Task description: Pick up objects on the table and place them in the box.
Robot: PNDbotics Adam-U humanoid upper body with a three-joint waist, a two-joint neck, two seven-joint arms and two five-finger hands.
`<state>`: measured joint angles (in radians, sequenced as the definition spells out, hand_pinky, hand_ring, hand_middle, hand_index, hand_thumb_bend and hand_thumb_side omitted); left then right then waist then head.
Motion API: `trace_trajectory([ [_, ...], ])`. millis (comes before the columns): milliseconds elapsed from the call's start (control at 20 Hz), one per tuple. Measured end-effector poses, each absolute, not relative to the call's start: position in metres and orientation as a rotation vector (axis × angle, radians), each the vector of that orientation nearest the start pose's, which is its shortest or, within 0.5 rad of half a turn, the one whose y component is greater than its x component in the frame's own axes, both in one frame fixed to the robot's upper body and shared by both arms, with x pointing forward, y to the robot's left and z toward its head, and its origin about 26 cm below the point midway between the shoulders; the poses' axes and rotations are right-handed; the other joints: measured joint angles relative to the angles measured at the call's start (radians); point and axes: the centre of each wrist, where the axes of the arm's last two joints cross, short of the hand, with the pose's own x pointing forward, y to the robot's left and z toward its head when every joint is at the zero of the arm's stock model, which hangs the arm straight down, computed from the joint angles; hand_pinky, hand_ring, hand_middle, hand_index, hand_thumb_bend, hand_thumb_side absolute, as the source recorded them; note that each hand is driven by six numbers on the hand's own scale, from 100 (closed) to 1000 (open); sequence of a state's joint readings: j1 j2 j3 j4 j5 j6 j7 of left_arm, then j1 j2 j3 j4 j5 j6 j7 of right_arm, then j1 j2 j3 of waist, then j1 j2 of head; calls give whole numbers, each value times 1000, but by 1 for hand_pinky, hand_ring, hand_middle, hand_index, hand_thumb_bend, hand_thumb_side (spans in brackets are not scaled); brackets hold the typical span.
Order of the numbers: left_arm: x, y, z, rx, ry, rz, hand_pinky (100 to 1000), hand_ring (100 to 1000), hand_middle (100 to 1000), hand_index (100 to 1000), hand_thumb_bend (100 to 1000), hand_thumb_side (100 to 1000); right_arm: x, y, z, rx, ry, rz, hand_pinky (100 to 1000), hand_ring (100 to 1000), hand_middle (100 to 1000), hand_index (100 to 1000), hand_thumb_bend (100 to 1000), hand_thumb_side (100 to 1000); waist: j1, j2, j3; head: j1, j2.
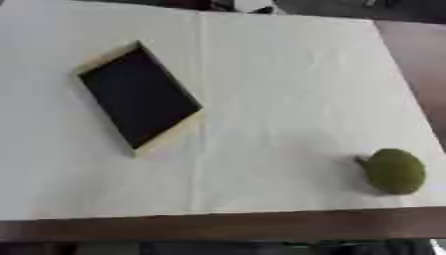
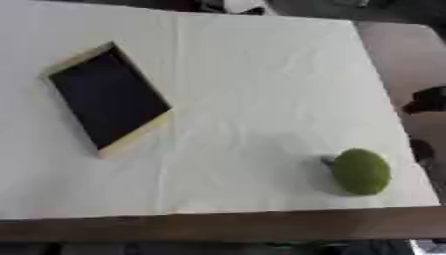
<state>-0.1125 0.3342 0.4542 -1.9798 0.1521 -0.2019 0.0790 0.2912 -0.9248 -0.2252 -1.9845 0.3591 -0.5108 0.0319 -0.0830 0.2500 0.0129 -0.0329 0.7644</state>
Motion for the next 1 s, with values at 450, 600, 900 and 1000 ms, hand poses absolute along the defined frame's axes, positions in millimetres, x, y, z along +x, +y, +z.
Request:
trace_trajectory([
  [450,252,394,180,579,-2353,105,680,685,709,744,100,593,223,-414,178,-762,-1855,1513,853,850,726,810,100,459,-6,5,-16,11,0],
  [600,251,394,180,585,-2348,107,680,685,709,744,100,594,225,-410,179,-716,-1833,1576,857,861,741,820,100,496,-7,5,-19,14,0],
  [900,250,395,179,592,-2344,107,679,685,711,744,100,594,233,-401,184,-607,-1808,1708,863,882,767,839,100,561,-11,5,-12,11,0],
  [1000,250,395,179,592,-2343,107,679,685,711,744,100,595,236,-397,186,-573,-1795,1751,868,893,779,847,100,584,-11,5,-11,8,0],
])
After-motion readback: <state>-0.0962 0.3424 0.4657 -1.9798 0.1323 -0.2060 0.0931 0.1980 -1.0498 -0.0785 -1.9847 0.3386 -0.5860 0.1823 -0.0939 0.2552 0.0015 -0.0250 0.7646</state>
